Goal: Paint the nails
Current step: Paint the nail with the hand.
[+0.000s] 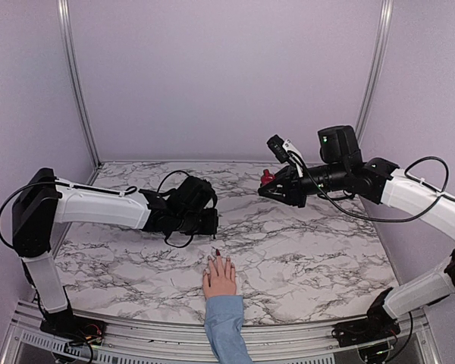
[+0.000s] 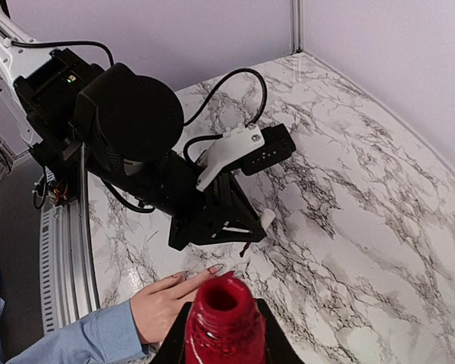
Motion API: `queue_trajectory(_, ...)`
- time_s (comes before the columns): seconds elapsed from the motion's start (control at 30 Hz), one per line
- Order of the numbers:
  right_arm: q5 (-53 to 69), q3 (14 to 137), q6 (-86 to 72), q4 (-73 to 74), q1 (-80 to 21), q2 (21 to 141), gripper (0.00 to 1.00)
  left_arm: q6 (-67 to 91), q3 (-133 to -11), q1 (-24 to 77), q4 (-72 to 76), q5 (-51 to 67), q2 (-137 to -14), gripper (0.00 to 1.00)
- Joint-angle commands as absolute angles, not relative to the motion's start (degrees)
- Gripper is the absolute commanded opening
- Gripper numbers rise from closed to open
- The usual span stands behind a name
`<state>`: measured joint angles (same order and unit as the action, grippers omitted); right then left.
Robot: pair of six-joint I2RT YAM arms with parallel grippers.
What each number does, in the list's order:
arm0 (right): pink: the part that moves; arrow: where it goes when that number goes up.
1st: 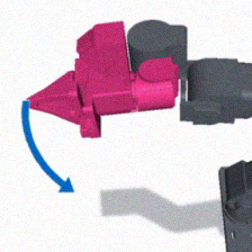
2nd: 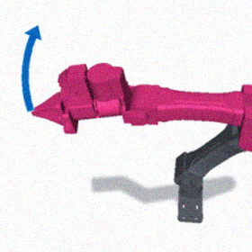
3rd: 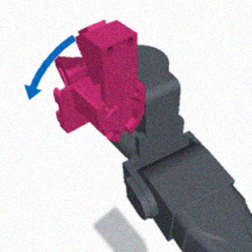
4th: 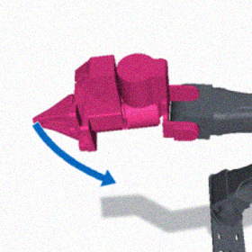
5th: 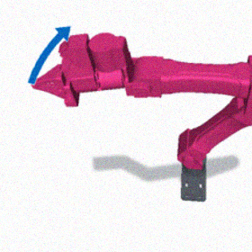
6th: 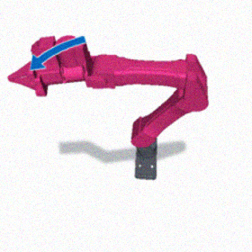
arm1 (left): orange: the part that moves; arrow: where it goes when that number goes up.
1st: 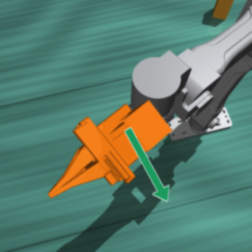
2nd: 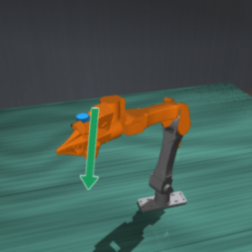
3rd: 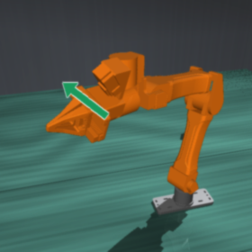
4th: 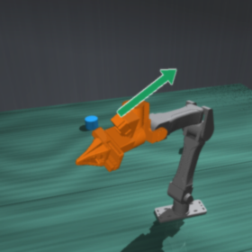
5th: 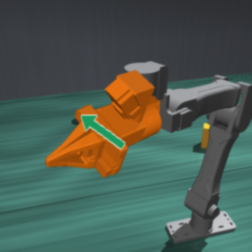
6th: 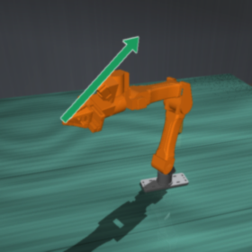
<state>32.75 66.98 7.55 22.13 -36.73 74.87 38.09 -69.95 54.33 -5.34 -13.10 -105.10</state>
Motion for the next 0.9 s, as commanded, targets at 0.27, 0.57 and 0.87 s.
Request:
queue_trajectory(0.27,26.6,68.7,4.4,21.3,-35.0,70.2,0.00,39.4,-84.0,60.9,-25.5,-22.9,-110.1,0.00)
queue_trajectory(0.57,22.1,69.3,2.9,21.9,-34.0,69.0,0.00,44.4,-96.0,62.2,-37.7,-24.7,-118.8,0.00)
queue_trajectory(0.87,20.3,68.8,3.2,22.3,-33.9,68.2,0.00,47.2,-101.1,62.7,-43.9,-26.3,-123.9,0.00)
